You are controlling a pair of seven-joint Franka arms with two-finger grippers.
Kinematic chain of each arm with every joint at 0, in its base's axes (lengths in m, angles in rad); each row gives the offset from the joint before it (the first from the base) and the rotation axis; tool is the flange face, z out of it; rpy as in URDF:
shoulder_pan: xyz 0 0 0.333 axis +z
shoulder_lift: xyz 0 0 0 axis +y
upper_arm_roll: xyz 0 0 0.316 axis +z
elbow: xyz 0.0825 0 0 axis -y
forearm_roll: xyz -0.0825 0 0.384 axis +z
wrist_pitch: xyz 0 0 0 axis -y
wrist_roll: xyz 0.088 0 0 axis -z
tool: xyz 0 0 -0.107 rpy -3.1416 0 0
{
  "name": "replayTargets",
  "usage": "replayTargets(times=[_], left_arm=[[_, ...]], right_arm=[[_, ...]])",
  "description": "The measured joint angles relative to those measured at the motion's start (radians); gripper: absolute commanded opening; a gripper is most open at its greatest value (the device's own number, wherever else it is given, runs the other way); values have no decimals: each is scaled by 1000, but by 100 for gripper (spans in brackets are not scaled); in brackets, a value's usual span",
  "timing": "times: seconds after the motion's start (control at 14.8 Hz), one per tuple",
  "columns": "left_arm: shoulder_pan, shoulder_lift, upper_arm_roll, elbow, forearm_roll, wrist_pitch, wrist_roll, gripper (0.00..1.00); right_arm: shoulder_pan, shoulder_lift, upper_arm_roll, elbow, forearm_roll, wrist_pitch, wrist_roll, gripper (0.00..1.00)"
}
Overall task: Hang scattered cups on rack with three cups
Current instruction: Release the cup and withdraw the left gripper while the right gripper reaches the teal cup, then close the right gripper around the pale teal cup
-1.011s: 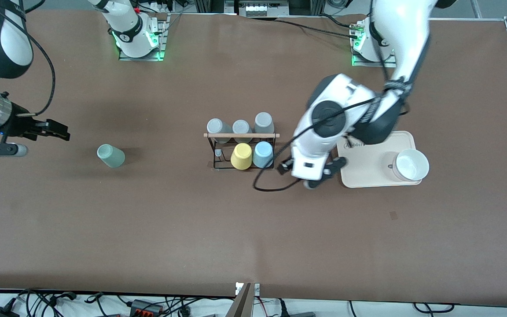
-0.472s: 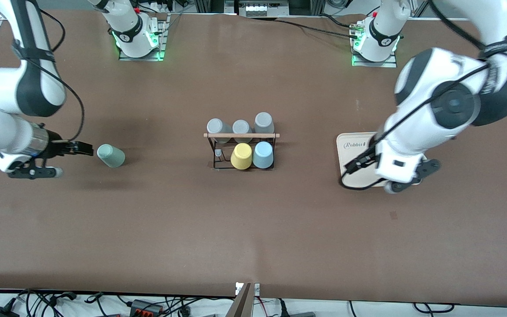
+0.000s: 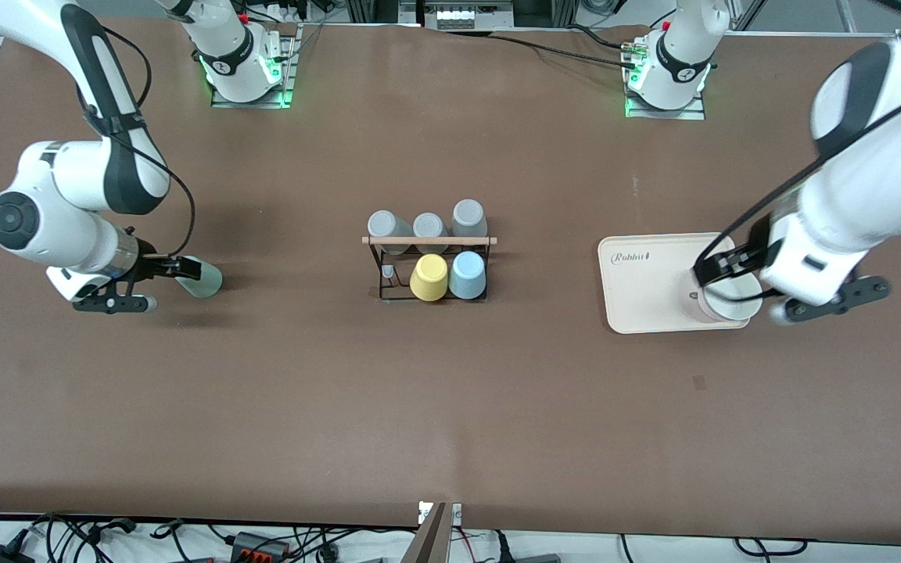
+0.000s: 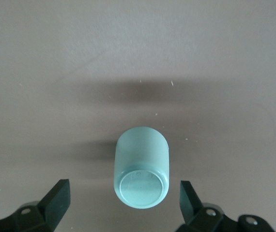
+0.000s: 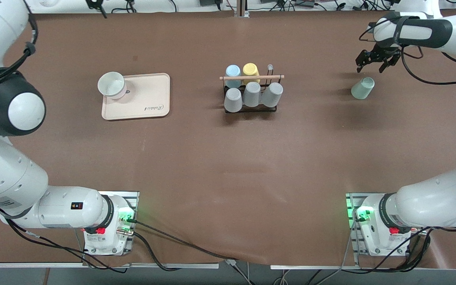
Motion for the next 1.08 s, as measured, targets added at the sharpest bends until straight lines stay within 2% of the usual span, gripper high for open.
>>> replayTargets(times=[0.27, 0.47, 0.88, 0.94, 1.01, 1.08], left_arm=[[-2, -123, 94, -98, 0, -1, 227, 100], [-7, -191, 173, -137, -8, -16, 359, 100], [-15, -264, 216, -151, -10, -63, 434, 100], [-16, -271, 219, -151, -10, -68, 437, 100], [-16, -275, 222, -151, -10, -70, 437, 100], [-16, -277, 223, -151, -10, -72, 437, 100]], right_arm=[[-5, 49, -8, -7, 0, 44, 3, 100], [-9, 76, -9, -7, 0, 54, 7, 100], [-8, 97, -9, -8, 0, 37, 7, 100], [-8, 100, -8, -8, 0, 37, 7, 97], [-8, 103, -8, -8, 0, 37, 7, 70], [-8, 105, -8, -8, 0, 37, 7, 52]])
